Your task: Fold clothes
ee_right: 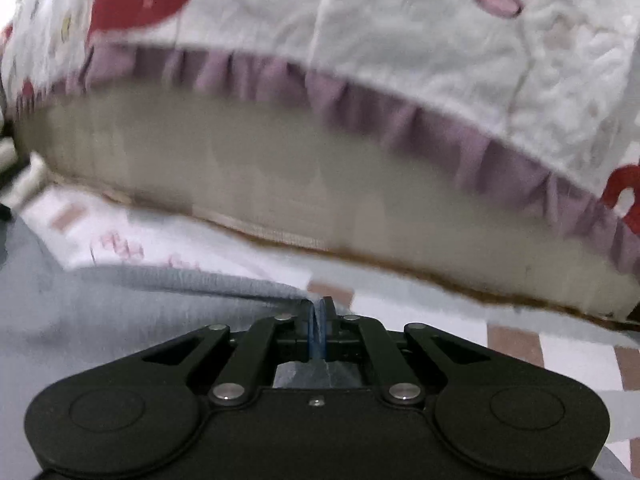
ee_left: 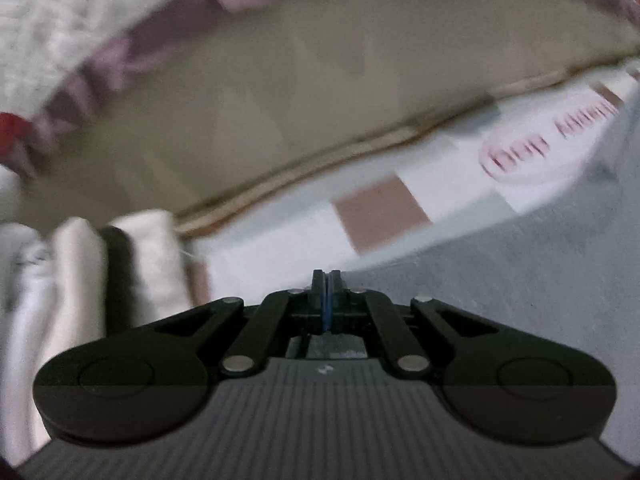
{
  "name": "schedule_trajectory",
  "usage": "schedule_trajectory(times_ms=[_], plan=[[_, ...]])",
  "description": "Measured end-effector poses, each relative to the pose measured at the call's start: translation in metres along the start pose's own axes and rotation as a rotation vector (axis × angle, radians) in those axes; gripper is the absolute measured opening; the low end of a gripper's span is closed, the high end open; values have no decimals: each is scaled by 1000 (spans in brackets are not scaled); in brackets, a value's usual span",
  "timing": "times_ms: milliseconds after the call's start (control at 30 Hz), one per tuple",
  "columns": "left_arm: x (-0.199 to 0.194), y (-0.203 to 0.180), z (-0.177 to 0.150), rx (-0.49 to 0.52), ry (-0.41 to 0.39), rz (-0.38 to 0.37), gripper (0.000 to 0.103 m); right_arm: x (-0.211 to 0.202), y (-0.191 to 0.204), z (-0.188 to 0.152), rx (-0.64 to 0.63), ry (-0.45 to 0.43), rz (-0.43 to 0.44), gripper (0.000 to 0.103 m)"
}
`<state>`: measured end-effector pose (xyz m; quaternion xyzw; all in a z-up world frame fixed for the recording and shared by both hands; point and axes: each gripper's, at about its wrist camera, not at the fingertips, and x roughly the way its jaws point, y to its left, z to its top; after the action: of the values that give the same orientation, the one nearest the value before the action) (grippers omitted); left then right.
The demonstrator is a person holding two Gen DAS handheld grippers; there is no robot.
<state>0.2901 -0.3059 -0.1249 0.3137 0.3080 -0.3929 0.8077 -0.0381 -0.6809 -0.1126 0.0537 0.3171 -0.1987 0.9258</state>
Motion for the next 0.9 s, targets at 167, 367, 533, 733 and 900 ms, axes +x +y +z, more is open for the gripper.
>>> schedule_trajectory(times_ms=[167, 367, 533, 733, 900], plan=[[-4, 18, 7, -70, -66, 111, 0, 3, -1, 11, 35, -31, -43, 3], [-4, 34, 26, -134, -128, 237, 0, 3, 11, 43, 31, -106, -97, 3], [21, 49, 55, -185, -152, 313, 0, 31, 26, 83, -62, -114, -176, 3], [62, 48, 65, -187, -83, 410, 28, 88, 32, 97, -85, 38, -332, 11], [31, 28, 8, -375, -10, 93, 35, 53, 9, 65, 84, 47, -318, 48]])
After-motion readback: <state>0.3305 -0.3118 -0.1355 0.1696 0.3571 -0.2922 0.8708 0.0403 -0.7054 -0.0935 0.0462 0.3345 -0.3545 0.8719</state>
